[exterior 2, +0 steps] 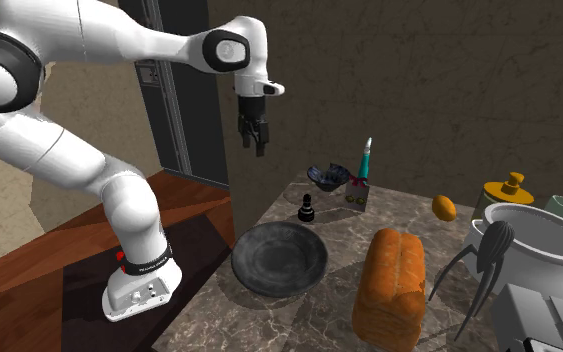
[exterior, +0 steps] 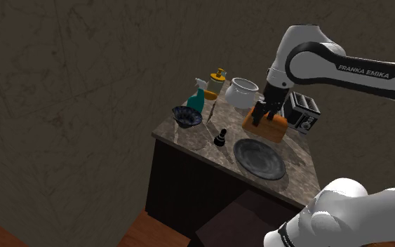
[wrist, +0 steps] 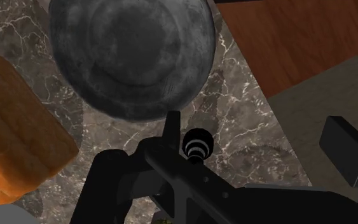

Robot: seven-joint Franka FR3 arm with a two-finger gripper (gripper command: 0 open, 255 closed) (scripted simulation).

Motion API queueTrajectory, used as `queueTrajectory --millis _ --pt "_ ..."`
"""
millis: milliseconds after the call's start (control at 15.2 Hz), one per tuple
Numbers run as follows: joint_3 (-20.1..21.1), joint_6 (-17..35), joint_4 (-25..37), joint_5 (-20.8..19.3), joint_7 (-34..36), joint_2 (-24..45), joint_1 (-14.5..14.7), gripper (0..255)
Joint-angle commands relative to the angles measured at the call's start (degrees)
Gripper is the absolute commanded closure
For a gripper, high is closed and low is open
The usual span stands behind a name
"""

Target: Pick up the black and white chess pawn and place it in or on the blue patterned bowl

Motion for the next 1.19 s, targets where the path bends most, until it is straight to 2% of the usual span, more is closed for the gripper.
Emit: queueTrajectory --millis 0,594,1122 --pt "-0.90 3.99 -0.18 0.06 -0.58 3.50 0.02 0" --pt "-5.18 19.38 2.15 1.59 -5.13 20.41 -0.14 0" --pt "-7.38 29.40 9.66 6.52 -10.82 37.75 -0.52 0"
